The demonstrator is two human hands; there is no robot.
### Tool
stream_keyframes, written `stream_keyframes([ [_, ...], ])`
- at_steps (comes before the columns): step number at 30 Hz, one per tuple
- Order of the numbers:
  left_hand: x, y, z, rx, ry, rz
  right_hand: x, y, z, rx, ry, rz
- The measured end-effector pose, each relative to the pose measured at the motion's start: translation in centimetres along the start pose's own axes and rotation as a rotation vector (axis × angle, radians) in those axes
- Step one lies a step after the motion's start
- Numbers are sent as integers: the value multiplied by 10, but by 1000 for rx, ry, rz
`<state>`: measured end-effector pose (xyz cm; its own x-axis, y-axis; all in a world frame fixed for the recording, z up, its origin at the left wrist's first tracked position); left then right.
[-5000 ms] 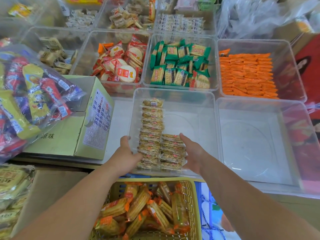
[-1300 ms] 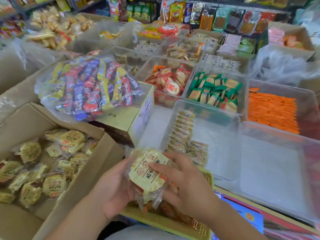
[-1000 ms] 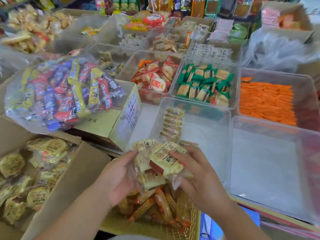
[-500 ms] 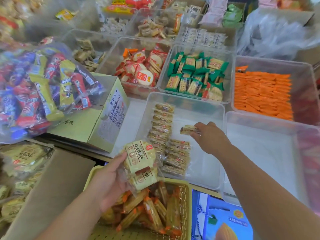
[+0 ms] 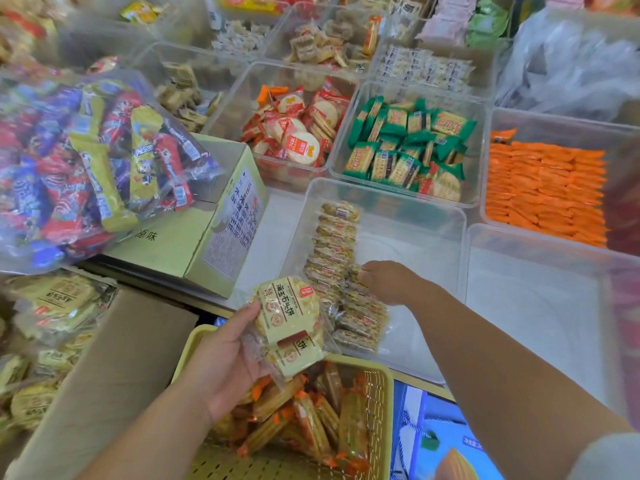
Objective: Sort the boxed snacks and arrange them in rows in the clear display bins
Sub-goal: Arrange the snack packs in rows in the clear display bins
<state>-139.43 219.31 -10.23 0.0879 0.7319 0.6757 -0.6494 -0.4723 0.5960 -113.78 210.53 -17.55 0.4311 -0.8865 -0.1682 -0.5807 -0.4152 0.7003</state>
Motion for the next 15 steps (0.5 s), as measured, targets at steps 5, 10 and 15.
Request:
stream_keyframes([
  [5, 1, 1, 1, 34, -18, 32, 4, 3, 11, 25, -105, 38],
  [10, 1, 2, -1, 46, -5, 26, 7, 9, 14, -14, -122, 24],
  [15, 0, 5, 0, 71, -71, 31, 3, 33, -8, 123, -156, 17],
])
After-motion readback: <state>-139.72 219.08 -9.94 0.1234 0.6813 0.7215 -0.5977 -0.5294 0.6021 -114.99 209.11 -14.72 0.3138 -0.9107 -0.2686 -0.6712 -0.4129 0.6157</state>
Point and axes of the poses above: each hand's wrist, its own y-axis away from the middle knuckle, its own z-axis out of the palm, x = y × z, the point moved 10 cm from there along -y, towards the middle knuckle, and after that the axes turned 11 degrees about z, right-handed, at the moved point
